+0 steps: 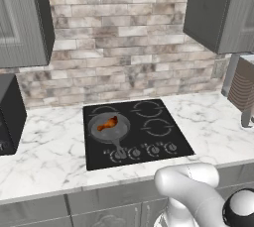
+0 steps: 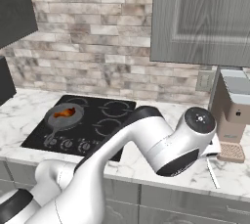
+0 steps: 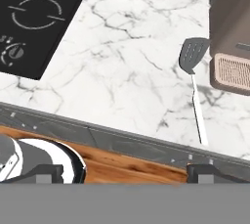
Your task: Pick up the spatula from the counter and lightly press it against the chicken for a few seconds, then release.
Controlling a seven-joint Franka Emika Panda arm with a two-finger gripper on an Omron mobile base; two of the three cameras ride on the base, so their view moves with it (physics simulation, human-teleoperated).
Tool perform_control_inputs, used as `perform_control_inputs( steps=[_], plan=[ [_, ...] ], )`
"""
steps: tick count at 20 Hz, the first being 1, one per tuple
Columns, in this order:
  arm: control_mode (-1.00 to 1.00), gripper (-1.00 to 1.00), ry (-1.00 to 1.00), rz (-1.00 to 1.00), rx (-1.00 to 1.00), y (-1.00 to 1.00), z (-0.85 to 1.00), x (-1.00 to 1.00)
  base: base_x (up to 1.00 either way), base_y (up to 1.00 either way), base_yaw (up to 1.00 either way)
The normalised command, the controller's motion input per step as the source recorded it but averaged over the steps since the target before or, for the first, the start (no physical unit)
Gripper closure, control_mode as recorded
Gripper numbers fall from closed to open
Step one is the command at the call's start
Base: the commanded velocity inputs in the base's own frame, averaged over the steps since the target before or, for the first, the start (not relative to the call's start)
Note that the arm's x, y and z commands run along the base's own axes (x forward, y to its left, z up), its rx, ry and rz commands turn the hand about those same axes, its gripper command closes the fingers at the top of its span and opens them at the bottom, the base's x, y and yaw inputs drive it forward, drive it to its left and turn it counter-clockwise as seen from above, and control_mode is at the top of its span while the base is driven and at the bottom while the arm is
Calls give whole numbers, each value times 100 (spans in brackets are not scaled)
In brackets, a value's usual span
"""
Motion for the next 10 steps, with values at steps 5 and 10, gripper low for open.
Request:
perform_control_inputs(
  steps=[5, 10],
  plan=[
    [-100, -100, -5, 0, 0, -2, -1, 9, 0, 0, 0],
    [-100, -100, 1, 0, 0, -14, -3, 16, 0, 0, 0]
  ],
)
